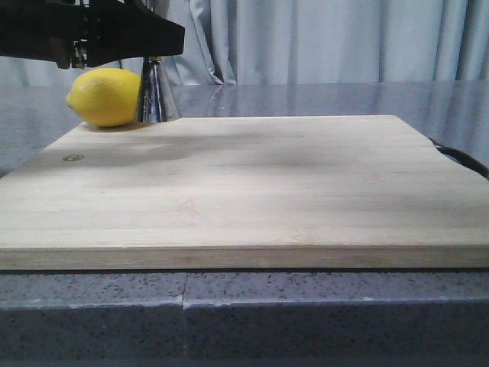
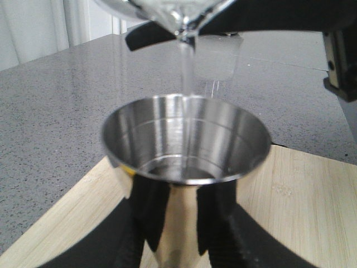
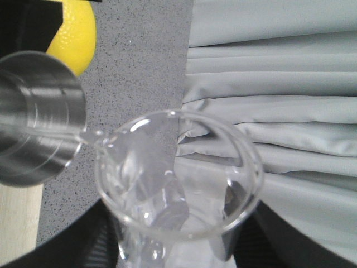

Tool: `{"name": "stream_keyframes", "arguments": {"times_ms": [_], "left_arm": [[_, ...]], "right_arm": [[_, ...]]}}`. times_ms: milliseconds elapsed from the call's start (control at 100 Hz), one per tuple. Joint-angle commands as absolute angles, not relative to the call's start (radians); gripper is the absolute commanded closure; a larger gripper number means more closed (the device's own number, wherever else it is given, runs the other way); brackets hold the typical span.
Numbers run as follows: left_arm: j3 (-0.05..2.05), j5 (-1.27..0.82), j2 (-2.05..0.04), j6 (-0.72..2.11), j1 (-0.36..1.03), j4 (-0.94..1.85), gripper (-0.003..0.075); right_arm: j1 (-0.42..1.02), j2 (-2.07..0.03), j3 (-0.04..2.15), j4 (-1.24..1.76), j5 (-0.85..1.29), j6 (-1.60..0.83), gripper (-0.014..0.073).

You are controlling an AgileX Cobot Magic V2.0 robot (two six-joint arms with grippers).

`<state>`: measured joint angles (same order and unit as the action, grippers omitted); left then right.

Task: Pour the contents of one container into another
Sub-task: 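Tilt the beaker with the right gripper, pouring liquid into the jigger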

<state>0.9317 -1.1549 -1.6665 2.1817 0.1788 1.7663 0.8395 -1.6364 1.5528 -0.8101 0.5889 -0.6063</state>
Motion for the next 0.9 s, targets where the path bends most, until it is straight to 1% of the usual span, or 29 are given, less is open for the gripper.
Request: {"name": "stream_keyframes", "arguments": {"times_ms": [0, 890], "left_arm": [[0.963, -1.257, -1.63, 2.174, 0.186, 1.85, 0.0535], [0.963, -1.257, -1.63, 2.174, 0.186, 1.85, 0.0535]], "right_arm": [[0.842, -1.593, 1.592, -0.858, 0.536, -0.631, 0.0297], [0.849, -1.594, 1.592, -0.892, 0.531, -0.646, 0.0297]]}}
